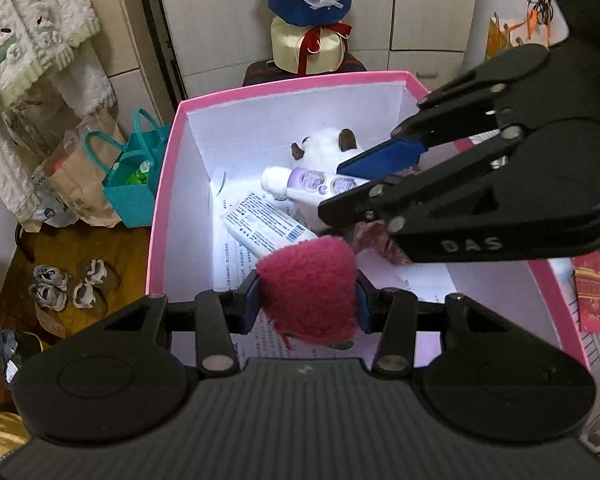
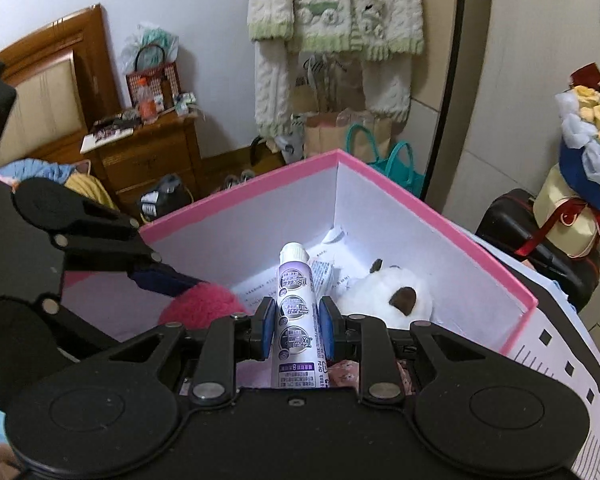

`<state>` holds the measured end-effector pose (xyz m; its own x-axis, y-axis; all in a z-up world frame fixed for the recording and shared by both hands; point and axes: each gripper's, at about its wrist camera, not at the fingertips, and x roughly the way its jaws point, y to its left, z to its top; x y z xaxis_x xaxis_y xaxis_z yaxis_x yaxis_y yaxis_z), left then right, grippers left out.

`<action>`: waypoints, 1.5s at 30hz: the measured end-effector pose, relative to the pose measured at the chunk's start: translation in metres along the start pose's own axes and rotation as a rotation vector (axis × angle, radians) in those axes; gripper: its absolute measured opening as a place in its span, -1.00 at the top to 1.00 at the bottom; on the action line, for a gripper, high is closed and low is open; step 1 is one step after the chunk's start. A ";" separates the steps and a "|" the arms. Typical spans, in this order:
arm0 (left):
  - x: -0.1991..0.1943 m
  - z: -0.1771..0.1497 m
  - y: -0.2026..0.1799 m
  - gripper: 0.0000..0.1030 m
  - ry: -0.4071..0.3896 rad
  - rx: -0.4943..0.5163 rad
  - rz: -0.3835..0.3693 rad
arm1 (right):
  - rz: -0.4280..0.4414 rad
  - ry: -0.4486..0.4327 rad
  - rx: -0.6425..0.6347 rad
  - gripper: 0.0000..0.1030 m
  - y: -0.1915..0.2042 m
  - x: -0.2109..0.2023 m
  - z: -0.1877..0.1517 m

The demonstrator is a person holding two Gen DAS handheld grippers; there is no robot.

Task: Organize soft objects
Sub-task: 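Open both tools to drop the pompom and tube into the box, then pull both tools back from the pink box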

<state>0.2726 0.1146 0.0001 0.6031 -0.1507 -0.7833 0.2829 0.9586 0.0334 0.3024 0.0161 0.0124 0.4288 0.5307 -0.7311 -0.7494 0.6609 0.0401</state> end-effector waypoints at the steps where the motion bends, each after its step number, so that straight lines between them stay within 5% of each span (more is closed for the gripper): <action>1: 0.002 0.001 0.000 0.10 0.006 0.005 0.003 | 0.001 0.010 -0.002 0.45 -0.001 0.003 0.000; 6: 0.009 0.001 0.002 0.04 0.041 0.000 -0.002 | -0.013 0.050 -0.017 0.46 -0.004 0.017 -0.001; 16: -0.023 -0.010 0.002 -0.08 -0.014 -0.035 -0.027 | -0.032 -0.059 0.047 0.43 -0.001 -0.034 -0.015; 32: -0.136 -0.047 -0.024 -0.27 -0.160 -0.020 -0.083 | -0.059 -0.139 0.102 -0.48 0.050 -0.143 -0.066; 45: -0.194 -0.076 -0.077 -0.52 -0.243 0.096 -0.161 | -0.149 -0.230 0.078 -0.69 0.088 -0.230 -0.126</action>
<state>0.0768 0.0883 0.1023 0.7019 -0.3636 -0.6125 0.4516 0.8921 -0.0121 0.0742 -0.1146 0.0984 0.6414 0.5251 -0.5593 -0.6323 0.7747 0.0022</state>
